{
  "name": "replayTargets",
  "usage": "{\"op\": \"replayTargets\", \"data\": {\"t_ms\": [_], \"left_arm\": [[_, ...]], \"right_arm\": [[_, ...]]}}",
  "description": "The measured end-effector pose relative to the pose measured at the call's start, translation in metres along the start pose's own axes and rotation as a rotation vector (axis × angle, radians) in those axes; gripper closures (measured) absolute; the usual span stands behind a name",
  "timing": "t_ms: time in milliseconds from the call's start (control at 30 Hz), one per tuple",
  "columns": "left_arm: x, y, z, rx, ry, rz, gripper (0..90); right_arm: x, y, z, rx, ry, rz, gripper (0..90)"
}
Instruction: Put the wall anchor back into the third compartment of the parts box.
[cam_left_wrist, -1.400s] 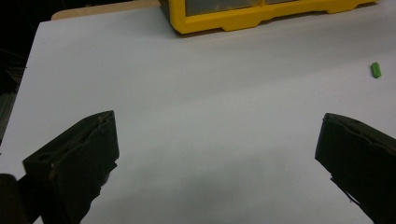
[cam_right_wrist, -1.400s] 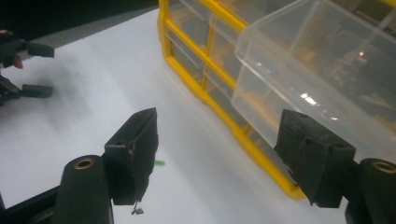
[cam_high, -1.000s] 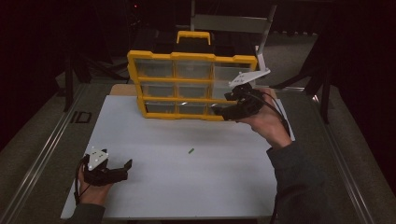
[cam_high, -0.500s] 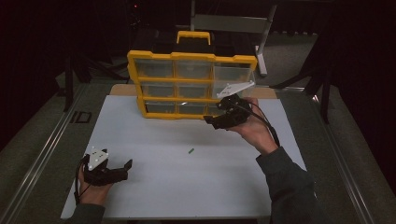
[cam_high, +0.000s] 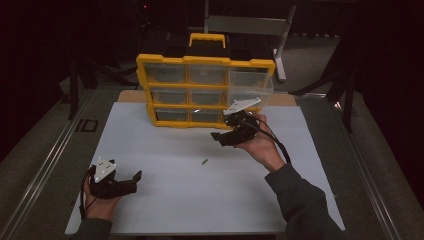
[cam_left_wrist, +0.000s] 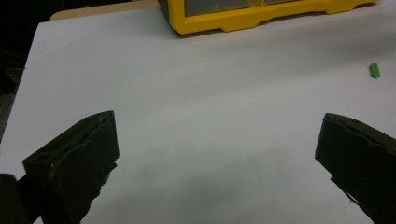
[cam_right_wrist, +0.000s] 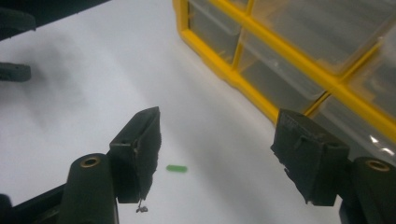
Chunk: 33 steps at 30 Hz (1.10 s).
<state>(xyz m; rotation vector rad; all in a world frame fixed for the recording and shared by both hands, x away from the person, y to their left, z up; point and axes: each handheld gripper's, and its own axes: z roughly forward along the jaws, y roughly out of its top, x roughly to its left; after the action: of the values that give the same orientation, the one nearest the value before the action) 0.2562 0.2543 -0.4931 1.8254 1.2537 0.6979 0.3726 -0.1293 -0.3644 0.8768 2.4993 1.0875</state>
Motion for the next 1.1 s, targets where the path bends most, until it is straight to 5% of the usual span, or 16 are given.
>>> {"op": "replayTargets", "data": {"t_ms": [700,1100], "left_arm": [[0.000,0.000,0.000,0.000,-0.003,0.000,0.1],[0.000,0.000,0.000,0.000,-0.003,0.000,0.1]], "right_arm": [[0.009,-0.029,0.044,0.104,0.007,-0.004,21.2],[0.005,-0.039,0.062,0.111,-0.069,0.003,18.9]]}}
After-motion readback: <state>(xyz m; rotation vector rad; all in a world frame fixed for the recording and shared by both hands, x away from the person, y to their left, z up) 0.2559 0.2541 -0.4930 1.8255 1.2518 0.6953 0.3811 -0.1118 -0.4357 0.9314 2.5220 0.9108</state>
